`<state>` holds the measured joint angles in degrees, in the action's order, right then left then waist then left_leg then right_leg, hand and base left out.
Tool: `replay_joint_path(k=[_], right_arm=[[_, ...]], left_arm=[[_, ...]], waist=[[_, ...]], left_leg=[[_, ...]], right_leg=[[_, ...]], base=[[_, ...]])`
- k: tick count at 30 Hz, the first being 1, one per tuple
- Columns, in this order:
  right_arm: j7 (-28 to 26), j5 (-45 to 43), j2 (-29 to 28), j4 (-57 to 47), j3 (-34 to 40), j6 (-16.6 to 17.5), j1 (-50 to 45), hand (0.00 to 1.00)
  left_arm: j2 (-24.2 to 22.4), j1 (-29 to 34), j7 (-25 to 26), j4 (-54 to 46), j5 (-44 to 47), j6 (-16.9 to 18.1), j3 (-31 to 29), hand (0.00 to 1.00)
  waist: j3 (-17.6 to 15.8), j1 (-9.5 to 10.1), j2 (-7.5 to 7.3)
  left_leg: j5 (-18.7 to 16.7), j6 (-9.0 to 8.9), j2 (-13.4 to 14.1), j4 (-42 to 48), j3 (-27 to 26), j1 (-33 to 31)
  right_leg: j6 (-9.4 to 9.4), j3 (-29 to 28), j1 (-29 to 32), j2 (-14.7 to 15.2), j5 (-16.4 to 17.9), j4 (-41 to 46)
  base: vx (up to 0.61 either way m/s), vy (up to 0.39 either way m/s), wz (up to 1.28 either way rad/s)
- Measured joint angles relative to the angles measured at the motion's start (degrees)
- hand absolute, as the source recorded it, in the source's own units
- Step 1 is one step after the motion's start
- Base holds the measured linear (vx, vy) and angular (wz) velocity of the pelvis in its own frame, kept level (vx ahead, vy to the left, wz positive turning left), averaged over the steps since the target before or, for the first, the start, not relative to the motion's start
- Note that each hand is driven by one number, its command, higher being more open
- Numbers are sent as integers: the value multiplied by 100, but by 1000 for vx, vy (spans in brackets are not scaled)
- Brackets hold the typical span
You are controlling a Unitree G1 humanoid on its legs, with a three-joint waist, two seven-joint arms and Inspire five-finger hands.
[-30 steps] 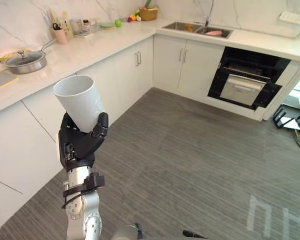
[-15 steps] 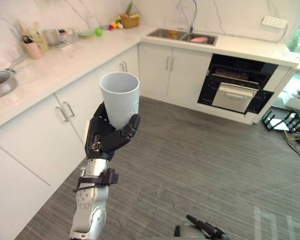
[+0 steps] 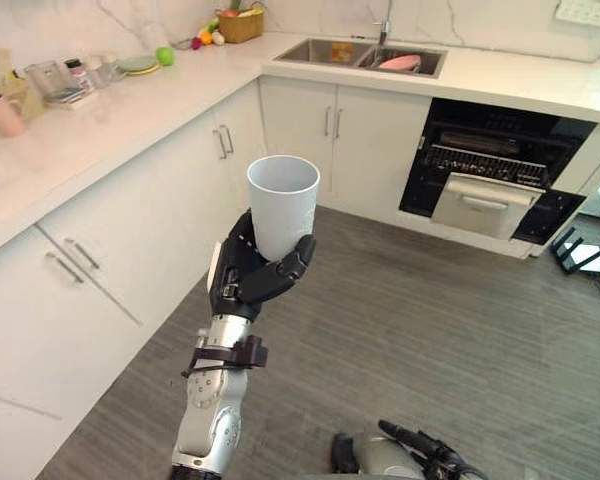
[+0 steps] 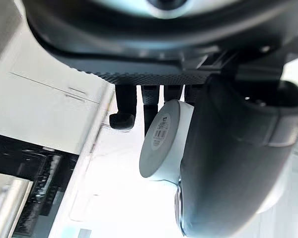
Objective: Walk over to the sink, pick up the cup, carry it to the dishwasher, place the cup inside the dishwasher, then close the dishwasher door
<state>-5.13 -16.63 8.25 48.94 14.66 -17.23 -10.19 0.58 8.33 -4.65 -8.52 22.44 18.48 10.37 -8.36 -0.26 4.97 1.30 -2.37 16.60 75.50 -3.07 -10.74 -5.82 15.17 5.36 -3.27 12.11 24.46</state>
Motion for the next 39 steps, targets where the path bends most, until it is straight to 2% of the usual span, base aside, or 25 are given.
replay_joint_path(k=[2,4,5,6,8,10,12,16,17,19,20,22,25,26,28,29,30,31,32,34,35,36,37,38,39], right_arm=[[-99,-136,56,134,-19,-248,-16,100],[-314,-254,146,418,-26,-446,129,100],[-516,-250,202,611,-44,-600,251,100],[-648,-252,207,693,-50,-685,337,100],[-714,-254,164,695,-52,-746,365,100],[-687,-254,173,683,-102,-752,296,100],[-465,-630,141,729,-66,-805,246,100],[-307,-927,25,972,433,-796,177,100],[-297,-1009,19,1034,559,-711,179,100],[-315,-1044,52,1041,745,-544,174,100],[-372,-1030,46,1065,743,-464,192,100],[-436,-1020,-113,1094,725,-416,195,100],[-475,-1022,-267,1035,755,-201,314,100],[-270,-1038,-393,948,764,-127,331,100],[272,-1018,-429,797,691,-90,312,100],[976,-1008,-494,612,578,-8,240,100],[1671,-1019,-426,534,590,95,246,100],[2002,-1021,-413,431,608,141,289,100],[2436,-1015,-420,180,640,177,323,100],[2726,-1006,-410,-251,684,204,322,100],[2850,-998,-412,-512,742,229,282,100],[2967,-965,-396,-795,772,282,263,100],[3043,-948,-385,-1033,760,301,233,100],[3145,-825,-383,-1546,720,434,76,100],[3199,-720,-314,-1902,704,567,20,100]], left_arm=[[106,108,-51,0,11,33,-66,0],[205,141,-53,0,11,76,-189,0],[252,170,-45,5,11,117,-305,0],[265,201,-36,12,14,140,-390,0],[264,234,-35,82,16,156,-374,0],[243,254,-62,238,15,236,-248,0],[284,228,-268,435,16,274,-180,0],[597,145,-458,459,145,136,-135,0],[715,121,-489,454,252,125,-135,0],[840,126,-497,449,345,100,-165,0],[886,123,-496,444,326,101,-161,0],[940,65,-458,406,235,121,-148,0],[985,-160,-433,372,235,81,-150,0],[963,-346,-435,373,255,16,-112,0],[929,-430,-435,371,288,6,-75,0],[927,-458,-436,328,287,-10,-32,0],[784,-453,-445,311,287,-63,-6,0],[702,-450,-454,259,271,-97,35,0],[642,-475,-471,80,225,-95,90,0],[634,-529,-533,-107,149,-85,208,0],[673,-542,-591,-142,108,-65,268,0],[670,-534,-606,-147,112,-56,314,0],[637,-542,-610,-192,117,-51,328,0],[575,-523,-616,-317,124,49,351,0],[449,-406,-651,-351,124,165,366,0]], waist=[[22,151,-75],[35,278,-94],[35,297,-95],[35,332,-98],[49,368,-135],[109,369,-144],[228,316,-349],[358,300,-565],[409,368,-667],[414,405,-683],[420,322,-668],[438,161,-657],[413,-61,-612],[391,-89,-600],[381,-88,-628],[387,-107,-748],[299,-164,-497],[302,-144,-364],[271,-100,-348],[241,-115,-328],[207,-111,-368],[169,-65,-224],[138,-53,-157],[152,-31,-286],[139,-15,-102]], left_leg=[[-636,188,-62,-684,-475,-652],[-949,119,-195,-2218,-735,-638],[-1021,70,-398,-3837,-806,-376],[-962,31,-588,-5252,-683,-146],[-435,-49,-876,-6234,-299,-11],[134,-47,-1062,-6196,-158,-5],[-373,182,-1295,-5450,-251,-176],[-1088,392,-1592,-5131,-301,146],[-1258,464,-1712,-5263,-433,451],[-1450,571,-1834,-5565,-578,1049],[-1449,596,-1804,-5798,-581,1434],[-1396,523,-1700,-6183,-558,1870],[-1387,403,-1514,-6556,-570,2193],[-1486,226,-1403,-6579,-605,2350],[-1619,28,-1387,-6572,-731,2610],[-1819,-71,-1492,-6483,-760,2860],[-2121,-75,-1313,-6263,-795,2980],[-2175,-102,-1222,-6170,-873,2969],[-2174,-99,-1193,-6070,-973,2958],[-2197,-68,-1121,-5822,-1039,2991],[-2175,-26,-975,-5222,-1058,2921],[-1996,283,-611,-4146,-1042,2566],[-1822,400,-410,-3394,-1023,2262],[-1168,471,-218,-1959,-962,1646],[-1018,377,94,-1050,-752,1165]], right_leg=[[135,-152,-493,-5,-111,-581],[94,-365,-833,-13,-236,-939],[115,-554,-1063,-16,-248,-1118],[174,-773,-1250,-4,-213,-1239],[329,-1071,-1480,77,-80,-1357],[482,-1252,-1638,186,198,-1325],[746,-1363,-1655,521,466,-1077],[843,-1088,-1435,917,500,330],[989,-935,-978,1211,260,1518],[687,-836,-233,1606,-897,3237],[686,-830,129,1606,-826,3970],[774,-556,598,1509,-413,4065],[692,27,1080,1197,-45,2563],[666,217,1064,917,-92,1208],[607,247,949,745,-526,-8],[486,303,786,834,-1548,-657],[111,426,737,685,-1440,-334],[82,472,759,600,-1377,-253],[-76,421,841,554,-1128,-124],[-17,367,845,445,-751,80],[-61,442,646,356,-562,40],[-39,655,276,264,-448,-82],[-10,747,231,283,-218,219],[-5,711,66,458,292,564],[-22,680,-96,270,428,556]], base=[[438,-124,-22],[496,-68,-56],[504,34,-79],[407,39,-82],[461,169,-79],[491,246,-46],[446,253,-7],[420,265,5],[270,165,-34],[373,208,-38],[339,156,-9],[339,80,6],[396,1,-3],[514,-67,-20],[456,-94,-29],[473,-128,-24],[447,-117,-24],[380,-107,-42],[305,-109,-49],[245,-129,-36],[208,-158,-31],[263,-142,-33],[385,-56,-26],[376,0,-18],[328,12,-16]])
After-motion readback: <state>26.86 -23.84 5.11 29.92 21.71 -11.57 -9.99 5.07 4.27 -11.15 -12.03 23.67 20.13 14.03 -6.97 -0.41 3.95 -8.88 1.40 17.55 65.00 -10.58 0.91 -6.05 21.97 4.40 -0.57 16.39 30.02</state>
